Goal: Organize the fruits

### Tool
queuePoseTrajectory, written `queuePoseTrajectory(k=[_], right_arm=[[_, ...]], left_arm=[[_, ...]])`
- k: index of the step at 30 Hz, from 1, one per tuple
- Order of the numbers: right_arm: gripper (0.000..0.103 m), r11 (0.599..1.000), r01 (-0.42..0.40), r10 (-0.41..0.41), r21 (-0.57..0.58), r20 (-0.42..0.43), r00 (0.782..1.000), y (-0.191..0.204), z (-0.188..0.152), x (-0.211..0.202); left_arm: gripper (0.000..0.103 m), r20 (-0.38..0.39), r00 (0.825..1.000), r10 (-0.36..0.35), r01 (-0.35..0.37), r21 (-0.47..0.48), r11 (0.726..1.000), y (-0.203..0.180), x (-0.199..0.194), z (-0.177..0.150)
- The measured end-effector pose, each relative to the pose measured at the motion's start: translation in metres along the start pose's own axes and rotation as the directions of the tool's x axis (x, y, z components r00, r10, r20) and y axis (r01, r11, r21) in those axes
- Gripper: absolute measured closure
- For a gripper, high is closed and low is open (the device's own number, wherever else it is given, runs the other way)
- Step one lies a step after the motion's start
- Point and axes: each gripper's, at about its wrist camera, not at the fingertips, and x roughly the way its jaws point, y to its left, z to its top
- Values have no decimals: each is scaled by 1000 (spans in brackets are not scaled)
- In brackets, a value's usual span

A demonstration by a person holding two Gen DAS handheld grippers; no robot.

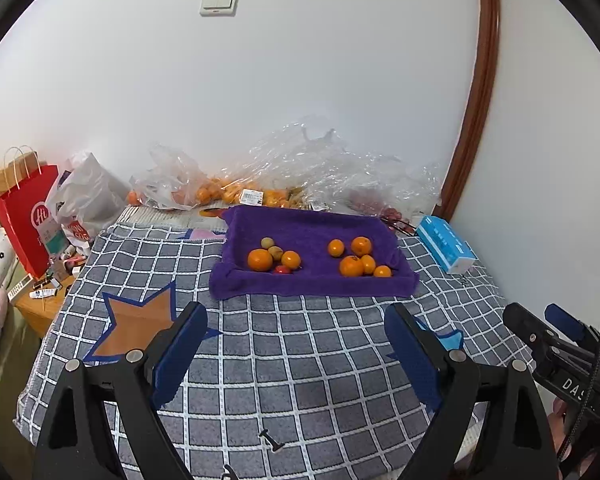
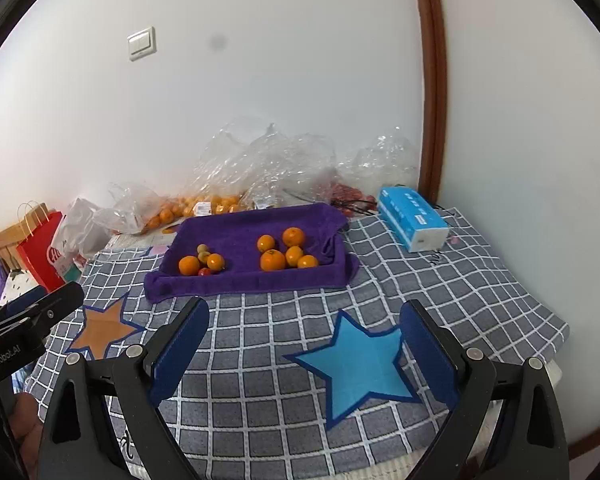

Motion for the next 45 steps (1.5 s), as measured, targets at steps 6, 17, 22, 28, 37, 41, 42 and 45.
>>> queuePoseTrajectory(k=[6, 17, 22, 28, 37, 41, 42, 45], right_arm=[[8, 1000, -6, 6, 25, 2, 1000, -8, -4, -5], [8, 1000, 17, -17, 14, 17, 1000, -9, -8, -11], [8, 1000, 15, -15, 8, 22, 1000, -7, -8, -15], [8, 1000, 14, -14, 5, 17, 1000, -6, -9, -14], [8, 1000, 21, -21, 2, 8, 1000, -5, -12, -10], [8, 1000, 20, -20, 4, 13, 1000, -5, -12, -11], [8, 1000, 19, -20, 6, 14, 1000, -5, -12, -11], [8, 1000, 15, -15, 9, 16, 1000, -6, -12, -12]], left_arm=[[13, -5, 1000, 11, -11, 24, 1000, -10, 0, -4], [13, -2, 1000, 11, -10, 27, 1000, -11, -4, -5], [13, 1, 1000, 2, -2, 28, 1000, -12, -6, -7], [13, -6, 1000, -3, 4, 17, 1000, -9, -4, -8], [13, -10, 1000, -6, 6, 10, 1000, -6, -4, -11], [13, -8, 1000, -11, 11, 10, 1000, -6, -5, -10], [13, -9, 1000, -11, 11, 10, 1000, -6, -5, -11], [13, -9, 1000, -15, 15, 15, 1000, -7, -4, -11]])
